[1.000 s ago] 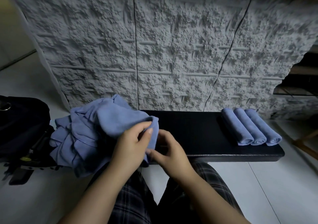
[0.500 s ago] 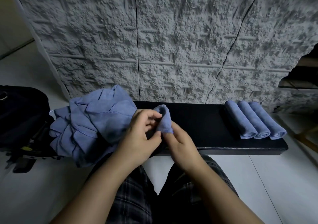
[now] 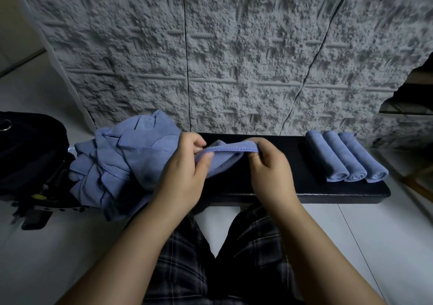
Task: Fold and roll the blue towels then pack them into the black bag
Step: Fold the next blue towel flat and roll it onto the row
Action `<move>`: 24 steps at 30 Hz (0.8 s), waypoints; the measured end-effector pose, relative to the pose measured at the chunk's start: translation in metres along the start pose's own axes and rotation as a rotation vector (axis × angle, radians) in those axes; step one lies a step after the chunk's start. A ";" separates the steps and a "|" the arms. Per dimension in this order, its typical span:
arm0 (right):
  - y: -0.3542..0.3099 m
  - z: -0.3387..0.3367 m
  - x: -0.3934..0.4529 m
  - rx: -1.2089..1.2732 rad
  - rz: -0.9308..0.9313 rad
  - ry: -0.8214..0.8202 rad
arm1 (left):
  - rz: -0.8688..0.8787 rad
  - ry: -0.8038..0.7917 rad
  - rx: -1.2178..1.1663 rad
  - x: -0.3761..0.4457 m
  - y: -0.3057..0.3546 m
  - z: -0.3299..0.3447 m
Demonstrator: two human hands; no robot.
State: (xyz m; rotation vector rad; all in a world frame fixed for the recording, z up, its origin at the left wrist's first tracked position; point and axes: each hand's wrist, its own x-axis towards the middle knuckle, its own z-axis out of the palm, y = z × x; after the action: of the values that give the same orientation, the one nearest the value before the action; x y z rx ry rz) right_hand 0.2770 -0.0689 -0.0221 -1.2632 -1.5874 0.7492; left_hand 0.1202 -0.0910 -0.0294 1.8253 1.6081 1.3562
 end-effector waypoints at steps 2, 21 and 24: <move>0.000 -0.003 -0.001 0.017 0.019 0.032 | 0.054 -0.053 0.084 0.003 -0.001 -0.005; 0.013 -0.037 0.011 -0.031 0.201 0.377 | -0.326 0.286 0.100 0.025 -0.024 -0.057; 0.010 -0.034 0.008 -0.040 0.219 0.279 | -0.359 0.224 0.023 0.027 -0.010 -0.055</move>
State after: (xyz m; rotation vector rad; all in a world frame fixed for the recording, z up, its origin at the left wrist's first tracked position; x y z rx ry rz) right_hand 0.3118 -0.0612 -0.0158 -1.5171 -1.2579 0.6443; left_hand 0.0666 -0.0809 0.0000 1.3440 1.9570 1.4131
